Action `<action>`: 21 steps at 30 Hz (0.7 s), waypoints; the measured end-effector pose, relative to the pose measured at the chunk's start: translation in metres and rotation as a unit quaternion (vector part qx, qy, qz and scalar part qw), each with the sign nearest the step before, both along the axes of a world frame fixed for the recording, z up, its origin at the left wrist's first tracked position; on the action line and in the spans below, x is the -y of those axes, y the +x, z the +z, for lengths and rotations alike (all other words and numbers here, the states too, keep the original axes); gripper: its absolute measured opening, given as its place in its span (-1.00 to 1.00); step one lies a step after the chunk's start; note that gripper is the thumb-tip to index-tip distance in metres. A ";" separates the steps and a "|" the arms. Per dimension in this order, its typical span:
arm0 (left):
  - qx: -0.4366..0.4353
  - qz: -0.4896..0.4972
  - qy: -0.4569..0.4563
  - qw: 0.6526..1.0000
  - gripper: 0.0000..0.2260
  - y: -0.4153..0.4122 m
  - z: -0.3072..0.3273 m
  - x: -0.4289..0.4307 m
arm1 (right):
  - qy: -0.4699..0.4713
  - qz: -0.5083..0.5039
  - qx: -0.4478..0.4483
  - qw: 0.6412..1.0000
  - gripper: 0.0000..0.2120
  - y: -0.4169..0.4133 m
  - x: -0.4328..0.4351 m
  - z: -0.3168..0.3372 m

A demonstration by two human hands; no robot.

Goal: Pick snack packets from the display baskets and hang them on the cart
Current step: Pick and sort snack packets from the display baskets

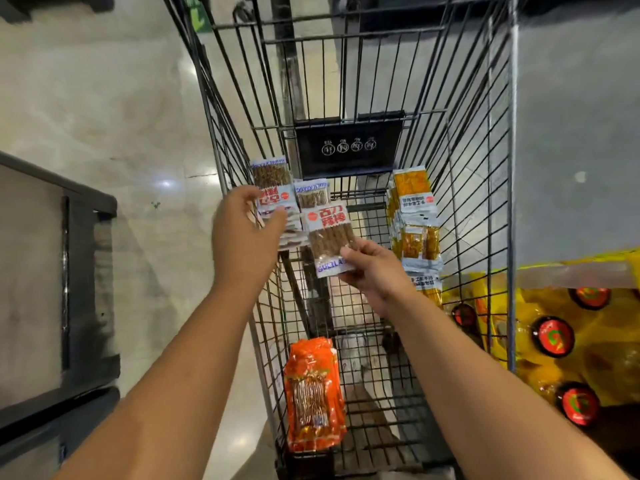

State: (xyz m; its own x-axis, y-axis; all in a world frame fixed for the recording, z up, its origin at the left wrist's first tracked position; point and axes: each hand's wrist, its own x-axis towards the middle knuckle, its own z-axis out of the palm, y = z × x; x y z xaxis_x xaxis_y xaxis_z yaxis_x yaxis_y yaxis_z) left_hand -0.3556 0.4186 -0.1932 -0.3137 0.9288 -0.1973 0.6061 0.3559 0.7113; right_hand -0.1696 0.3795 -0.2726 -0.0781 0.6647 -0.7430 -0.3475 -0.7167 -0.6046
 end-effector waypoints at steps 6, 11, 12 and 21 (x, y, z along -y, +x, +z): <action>-0.010 0.097 -0.064 0.993 -0.38 -0.023 -0.036 -0.018 | -0.049 -0.016 0.136 0.989 -0.96 0.012 -0.031 -0.038; -0.025 0.111 -0.040 0.993 -0.76 -0.026 -0.054 -0.014 | -0.045 0.007 0.175 0.984 -0.85 0.002 -0.063 -0.062; -0.031 0.104 -0.036 0.993 -0.75 -0.025 -0.053 -0.013 | -0.041 0.011 0.187 0.982 -0.83 -0.002 -0.070 -0.067; -0.049 0.088 -0.019 0.995 -0.70 -0.029 -0.063 -0.012 | 0.029 0.110 0.353 0.928 -0.55 -0.052 -0.120 -0.101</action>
State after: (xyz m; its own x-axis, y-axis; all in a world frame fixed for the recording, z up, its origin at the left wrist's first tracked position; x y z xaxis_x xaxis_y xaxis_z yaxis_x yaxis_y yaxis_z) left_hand -0.3848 0.4309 -0.2559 -0.4908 0.8500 -0.1914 0.5969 0.4880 0.6369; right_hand -0.2214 0.4993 -0.3739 0.2763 0.7309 -0.6240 0.3023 -0.6825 -0.6655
